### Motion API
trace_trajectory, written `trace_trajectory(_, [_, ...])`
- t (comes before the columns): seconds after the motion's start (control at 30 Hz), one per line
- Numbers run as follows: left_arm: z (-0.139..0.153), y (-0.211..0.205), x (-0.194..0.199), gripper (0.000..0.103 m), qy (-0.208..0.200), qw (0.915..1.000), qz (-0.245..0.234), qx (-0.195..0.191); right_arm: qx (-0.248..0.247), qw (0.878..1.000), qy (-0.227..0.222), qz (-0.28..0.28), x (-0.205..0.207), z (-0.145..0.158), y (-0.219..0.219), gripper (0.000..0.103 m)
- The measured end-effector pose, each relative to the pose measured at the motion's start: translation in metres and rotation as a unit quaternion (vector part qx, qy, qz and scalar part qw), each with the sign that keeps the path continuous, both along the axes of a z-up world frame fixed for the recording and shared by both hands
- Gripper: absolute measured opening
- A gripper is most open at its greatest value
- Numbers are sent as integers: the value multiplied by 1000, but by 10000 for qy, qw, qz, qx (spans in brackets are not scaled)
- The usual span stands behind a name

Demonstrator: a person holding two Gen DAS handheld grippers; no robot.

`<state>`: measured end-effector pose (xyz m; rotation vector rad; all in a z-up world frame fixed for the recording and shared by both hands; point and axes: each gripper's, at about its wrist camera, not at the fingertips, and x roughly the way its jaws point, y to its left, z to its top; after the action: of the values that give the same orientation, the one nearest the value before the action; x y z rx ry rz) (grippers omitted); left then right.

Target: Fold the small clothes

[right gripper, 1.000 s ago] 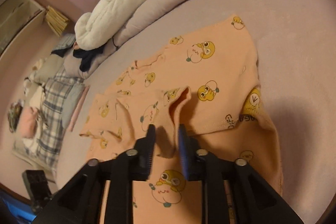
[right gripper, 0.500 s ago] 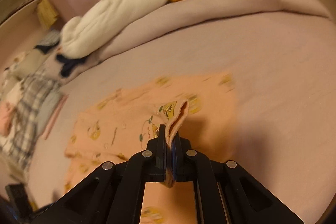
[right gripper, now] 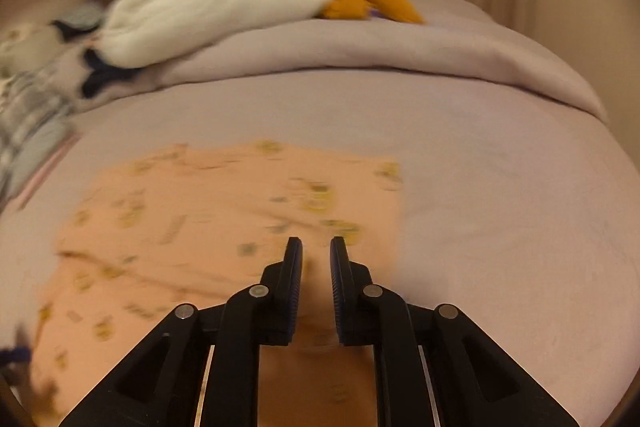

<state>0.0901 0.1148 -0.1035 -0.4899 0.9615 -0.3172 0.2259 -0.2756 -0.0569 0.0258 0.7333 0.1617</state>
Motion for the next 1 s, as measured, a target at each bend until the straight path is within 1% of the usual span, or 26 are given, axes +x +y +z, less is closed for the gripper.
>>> trace_trajectory(0.07, [1,-5,-3,91,-7,9999,-3,152,-204,9994,238,119,3,-12,6,12])
trace_trajectory(0.1, [1,-7,-5,91,-2,9998,-3,181,-378,9977,555,96,10,-25,6,12])
trace_trajectory(0.13, [1,-8,-6,91,7,9998,-6,183,-350,9960,815,95,17,-35,2,12])
trace_trajectory(0.17, [1,-8,-8,91,33,9998,-21,185,-79,9966,812,89,18,-38,-7,12])
trace_trajectory(0.2, [0,-8,-10,91,77,9998,-37,206,263,9962,831,24,17,-34,-18,12])
trace_trajectory(0.27, [-3,-5,-16,91,182,9995,-40,261,649,9935,915,-178,11,-28,-36,12])
trace_trajectory(0.3, [-4,-5,-18,91,214,9994,-45,266,744,9930,889,-217,3,-23,-45,12])
trace_trajectory(0.33, [-5,-2,-24,91,238,9994,-65,234,743,9933,856,-239,-6,-20,-50,16])
trace_trajectory(0.37, [-7,1,-29,91,263,9995,-103,149,674,9941,807,-256,-21,-15,-58,25])
trace_trajectory(0.4, [-9,3,-35,91,298,9994,-149,52,713,9941,798,-193,-35,-13,-64,31])
trace_trajectory(0.43, [-10,4,-40,91,320,9993,-179,-26,801,9935,804,-126,-44,-13,-63,42])
trace_trajectory(0.47, [-13,9,-49,91,336,9990,-226,-171,1055,9910,823,41,-65,-14,-72,50])
trace_trajectory(0.5, [-13,9,-54,91,339,9988,-247,-257,1227,9884,883,148,-81,-17,-79,52])
trace_trajectory(0.53, [-14,12,-59,91,342,9983,-264,-385,1314,9866,949,192,-85,-20,-80,52])
trace_trajectory(0.57, [-15,16,-65,91,343,9976,-267,-535,1444,9833,1085,237,-104,-27,-90,52])
trace_trajectory(0.63, [-18,23,-74,91,365,9949,-272,-898,1647,9777,1276,259,-126,-36,-103,52])
trace_trajectory(0.7, [-18,23,-79,91,368,9920,-251,-1182,2043,9668,1510,269,-148,-49,-118,52])
trace_trajectory(0.73, [-21,24,-80,91,358,9902,-225,-1329,2316,9591,1597,303,-159,-55,-126,52])
trace_trajectory(0.8, [-24,24,-79,91,353,9887,-125,-1450,2743,9452,1717,420,-166,-61,-132,52])
trace_trajectory(0.9, [-21,20,-72,91,302,9869,-24,-1585,3183,9269,1894,609,-173,-69,-131,52])
trace_trajectory(0.97, [-20,13,-65,91,285,9862,-60,-1629,3283,9232,1895,629,-174,-68,-125,52])
trace_trajectory(1.0, [-20,12,-62,90,295,9859,-90,-1643,3240,9248,1885,651,-173,-69,-122,52])
